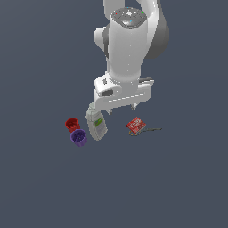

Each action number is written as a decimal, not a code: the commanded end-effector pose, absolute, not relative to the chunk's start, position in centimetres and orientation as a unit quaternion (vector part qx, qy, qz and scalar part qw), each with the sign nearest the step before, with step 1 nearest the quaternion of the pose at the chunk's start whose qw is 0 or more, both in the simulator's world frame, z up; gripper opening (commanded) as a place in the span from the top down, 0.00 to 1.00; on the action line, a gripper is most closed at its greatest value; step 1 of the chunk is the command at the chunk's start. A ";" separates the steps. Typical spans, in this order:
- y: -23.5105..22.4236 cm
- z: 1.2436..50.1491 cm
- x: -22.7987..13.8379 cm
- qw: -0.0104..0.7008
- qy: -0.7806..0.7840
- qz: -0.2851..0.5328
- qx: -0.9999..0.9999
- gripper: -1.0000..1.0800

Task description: Pick up a designated object from a clutter of objects.

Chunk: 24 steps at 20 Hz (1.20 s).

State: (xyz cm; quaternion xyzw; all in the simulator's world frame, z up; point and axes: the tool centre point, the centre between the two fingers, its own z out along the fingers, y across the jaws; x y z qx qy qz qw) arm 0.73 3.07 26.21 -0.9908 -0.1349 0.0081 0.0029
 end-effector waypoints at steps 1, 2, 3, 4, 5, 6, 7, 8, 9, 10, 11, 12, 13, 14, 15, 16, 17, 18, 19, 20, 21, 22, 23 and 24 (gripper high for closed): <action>4.2 24.4 0.8 -0.002 -0.180 0.009 -0.984 0.04; 4.7 23.6 0.9 -0.004 -0.199 0.009 -0.980 0.04; 5.2 22.8 0.9 -0.006 -0.219 0.009 -0.976 0.04; 5.7 22.0 0.9 -0.008 -0.239 0.009 -0.971 0.04; 6.2 21.3 0.8 -0.009 -0.259 0.009 -0.966 0.04; 6.8 20.5 0.8 -0.010 -0.278 0.009 -0.960 0.04; 7.3 19.7 0.7 -0.012 -0.298 0.009 -0.955 0.04; 7.9 18.9 0.7 -0.013 -0.317 0.010 -0.948 0.04; 8.4 18.2 0.6 -0.013 -0.337 0.010 -0.941 0.04; 9.0 17.4 0.4 -0.014 -0.356 0.010 -0.934 0.04; 9.5 16.6 0.3 -0.014 -0.375 0.010 -0.927 0.04; 10.1 15.9 0.1 -0.015 -0.394 0.010 -0.919 0.04; 10.6 15.1 -0.1 -0.015 -0.413 0.009 -0.910 0.04; 11.2 14.4 -0.3 -0.015 -0.432 0.009 -0.902 0.04; 11.8 13.6 -0.5 -0.014 -0.451 0.009 -0.892 0.04; 12.4 12.9 -0.7 -0.014 -0.469 0.009 -0.883 0.04; 12.9 12.2 -1.0 -0.013 -0.487 0.008 -0.873 0.04; 13.5 11.5 -1.2 -0.013 -0.504 0.008 -0.863 0.04; 14.0 10.9 -1.5 -0.012 -0.520 0.007 -0.854 0.04; 14.5 10.3 -1.8 -0.011 -0.535 0.007 -0.845 0.04; 15.0 9.7 -2.0 -0.010 -0.549 0.006 -0.836 0.04; 15.4 9.2 -2.3 -0.009 -0.562 0.006 -0.827 0.04; 15.8 8.7 -2.5 -0.008 -0.574 0.005 -0.819 0.04; 16.2 8.3 -2.8 -0.007 -0.585 0.004 -0.811 0.04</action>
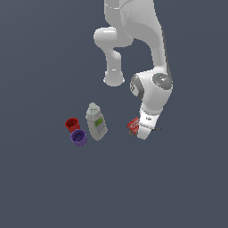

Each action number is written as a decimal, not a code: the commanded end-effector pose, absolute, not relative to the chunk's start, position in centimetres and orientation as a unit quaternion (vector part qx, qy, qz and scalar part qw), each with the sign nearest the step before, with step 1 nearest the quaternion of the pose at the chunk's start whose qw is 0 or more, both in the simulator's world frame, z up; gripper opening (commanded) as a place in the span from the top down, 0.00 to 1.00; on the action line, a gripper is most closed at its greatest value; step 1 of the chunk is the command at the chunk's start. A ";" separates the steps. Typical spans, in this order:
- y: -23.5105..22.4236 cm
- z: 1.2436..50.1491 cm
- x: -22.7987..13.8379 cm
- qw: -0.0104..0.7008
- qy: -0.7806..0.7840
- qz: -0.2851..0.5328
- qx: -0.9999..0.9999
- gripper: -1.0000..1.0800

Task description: Pick up a designated object from a clutter of objects.

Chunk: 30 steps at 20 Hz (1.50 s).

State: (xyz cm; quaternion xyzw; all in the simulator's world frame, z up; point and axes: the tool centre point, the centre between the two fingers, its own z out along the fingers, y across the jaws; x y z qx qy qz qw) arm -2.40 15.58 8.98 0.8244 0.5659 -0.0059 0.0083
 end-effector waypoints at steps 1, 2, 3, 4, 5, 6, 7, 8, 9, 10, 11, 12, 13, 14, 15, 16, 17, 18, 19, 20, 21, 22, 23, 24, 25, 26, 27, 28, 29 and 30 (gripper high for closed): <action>16.6 7.9 -3.0 0.006 0.594 -0.004 0.804 0.04; 16.9 7.5 -3.2 0.005 0.603 -0.003 0.797 0.04; 17.2 7.2 -3.4 0.004 0.611 -0.003 0.791 0.04; 17.4 6.9 -3.6 0.003 0.619 -0.002 0.786 0.04; 17.7 6.6 -3.7 0.003 0.625 -0.002 0.781 0.04; 17.9 6.4 -3.9 0.002 0.630 -0.001 0.777 0.04; 18.0 6.2 -4.0 0.001 0.635 -0.001 0.773 0.04; 18.2 6.1 -4.1 0.001 0.638 -0.001 0.770 0.04; 18.3 6.0 -4.2 0.000 0.641 0.000 0.767 0.04; 18.3 5.9 -4.2 0.000 0.643 0.000 0.766 0.04; 18.4 5.8 -4.3 0.000 0.644 0.000 0.765 0.04; 18.4 5.8 -4.3 0.000 0.645 0.000 0.764 0.04; 18.3 5.9 -4.3 0.000 0.642 -0.001 0.766 0.04; 18.3 5.8 -4.3 0.000 0.642 -0.001 0.766 0.04; 18.3 5.8 -4.3 0.000 0.642 -0.001 0.766 0.04; 18.3 5.6 -4.3 0.000 0.642 -0.001 0.766 0.04; 18.3 5.4 -4.3 0.000 0.643 -0.001 0.766 0.04; 18.3 5.1 -4.3 0.000 0.643 -0.001 0.766 0.04; 18.3 4.8 -4.3 0.000 0.643 -0.001 0.766 0.04; 18.3 4.4 -4.3 0.000 0.643 0.000 0.766 0.04; 18.3 4.0 -4.3 0.000 0.644 0.000 0.765 0.04; 18.3 3.5 -4.4 0.000 0.644 0.000 0.765 0.04; 18.4 3.0 -4.4 0.000 0.644 0.000 0.765 0.04; 18.4 2.5 -4.4 0.000 0.644 0.000 0.765 0.04; 18.4 2.1 -4.4 0.000 0.644 0.000 0.765 0.04; 18.4 1.7 -4.4 0.000 0.645 0.000 0.764 0.04; 18.4 1.4 -4.4 0.000 0.645 0.000 0.764 0.04; 18.4 1.2 -4.4 0.000 0.645 0.000 0.764 0.04; 18.4 1.0 -4.4 0.000 0.645 0.000 0.764 0.04; 18.4 0.9 -4.3 0.000 0.645 0.000 0.764 0.04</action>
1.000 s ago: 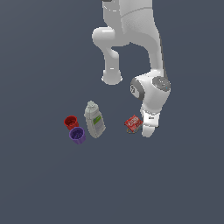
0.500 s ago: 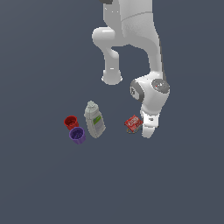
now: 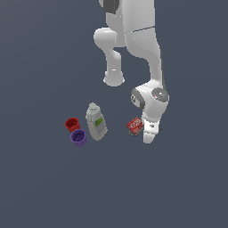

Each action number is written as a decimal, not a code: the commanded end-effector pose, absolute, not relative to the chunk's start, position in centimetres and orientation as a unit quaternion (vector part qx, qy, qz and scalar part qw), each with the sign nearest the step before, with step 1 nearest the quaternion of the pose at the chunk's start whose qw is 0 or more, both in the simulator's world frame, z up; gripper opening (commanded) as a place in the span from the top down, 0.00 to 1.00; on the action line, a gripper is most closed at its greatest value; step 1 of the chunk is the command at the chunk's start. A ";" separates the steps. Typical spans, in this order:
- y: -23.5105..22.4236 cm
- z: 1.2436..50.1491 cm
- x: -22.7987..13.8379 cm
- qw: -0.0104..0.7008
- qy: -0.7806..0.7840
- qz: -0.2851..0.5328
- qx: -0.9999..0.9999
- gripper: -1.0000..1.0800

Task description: Pick up a designated object from a clutter of objects.

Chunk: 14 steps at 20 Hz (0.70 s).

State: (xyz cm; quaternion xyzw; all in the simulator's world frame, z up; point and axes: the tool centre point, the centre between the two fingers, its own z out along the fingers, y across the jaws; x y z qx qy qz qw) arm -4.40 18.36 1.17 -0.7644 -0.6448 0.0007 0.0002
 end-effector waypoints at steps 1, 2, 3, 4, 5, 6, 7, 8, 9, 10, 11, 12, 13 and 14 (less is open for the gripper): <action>18.4 0.8 -4.3 0.000 -0.645 0.000 -0.764 0.04; 18.4 0.8 -4.3 0.000 -0.645 0.000 -0.764 0.04; 18.4 0.8 -4.3 0.000 -0.645 0.000 -0.764 1.00; 18.4 0.8 -4.3 0.000 -0.645 0.000 -0.764 1.00; 18.4 0.8 -4.3 0.000 -0.645 0.000 -0.764 1.00; 18.4 0.8 -4.3 0.000 -0.645 0.000 -0.764 1.00; 18.4 0.8 -4.3 0.000 -0.645 0.000 -0.764 1.00; 18.4 0.8 -4.3 0.000 -0.645 0.000 -0.764 1.00; 18.4 0.8 -4.3 0.000 -0.645 0.000 -0.764 1.00; 18.4 0.8 -4.3 0.000 -0.645 0.000 -0.764 1.00; 18.4 0.8 -4.3 0.000 -0.645 0.000 -0.764 1.00; 18.4 0.8 -4.3 0.000 -0.645 0.000 -0.764 1.00; 18.7 1.0 -4.5 0.000 -0.647 0.000 -0.762 1.00; 18.7 1.0 -4.5 0.000 -0.647 0.000 -0.762 1.00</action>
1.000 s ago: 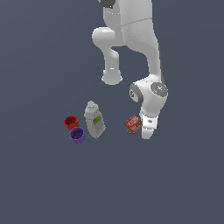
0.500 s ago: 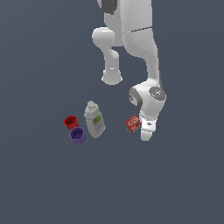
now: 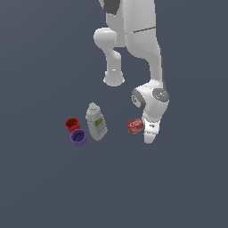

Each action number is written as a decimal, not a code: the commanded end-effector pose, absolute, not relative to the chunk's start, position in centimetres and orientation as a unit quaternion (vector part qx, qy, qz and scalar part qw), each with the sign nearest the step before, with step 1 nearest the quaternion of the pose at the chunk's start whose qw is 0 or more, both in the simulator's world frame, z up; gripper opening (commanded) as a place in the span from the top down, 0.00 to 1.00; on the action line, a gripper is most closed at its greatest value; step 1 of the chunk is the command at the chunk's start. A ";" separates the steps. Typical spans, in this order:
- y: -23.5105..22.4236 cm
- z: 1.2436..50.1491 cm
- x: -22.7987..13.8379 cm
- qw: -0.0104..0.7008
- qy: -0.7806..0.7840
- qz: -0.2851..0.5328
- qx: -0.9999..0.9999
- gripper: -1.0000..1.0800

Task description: Pick up a designated object from a clutter of objects.

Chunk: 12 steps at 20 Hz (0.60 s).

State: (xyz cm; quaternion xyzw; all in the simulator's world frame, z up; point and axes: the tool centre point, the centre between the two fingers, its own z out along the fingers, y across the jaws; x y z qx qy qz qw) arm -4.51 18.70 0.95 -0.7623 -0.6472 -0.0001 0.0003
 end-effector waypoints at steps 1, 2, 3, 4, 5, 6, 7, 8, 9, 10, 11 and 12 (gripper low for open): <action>18.7 1.0 -4.5 0.000 -0.647 0.000 -0.762 1.00; 18.6 1.1 -4.5 0.000 -0.647 0.000 -0.762 1.00; 18.5 1.3 -4.5 0.000 -0.647 0.000 -0.762 1.00; 18.4 1.5 -4.6 0.000 -0.647 0.000 -0.762 1.00; 18.3 1.7 -4.6 0.000 -0.647 0.000 -0.762 1.00; 18.1 2.0 -4.7 0.000 -0.647 0.000 -0.762 1.00; 17.9 2.3 -4.7 0.000 -0.647 0.000 -0.762 1.00; 17.7 2.6 -4.8 0.000 -0.647 0.000 -0.762 1.00; 17.5 3.0 -4.8 0.000 -0.647 0.000 -0.762 1.00; 17.2 3.4 -4.9 0.000 -0.647 0.000 -0.762 1.00; 16.9 3.9 -5.0 0.000 -0.647 0.000 -0.762 1.00; 16.6 4.4 -5.0 0.000 -0.647 0.000 -0.762 1.00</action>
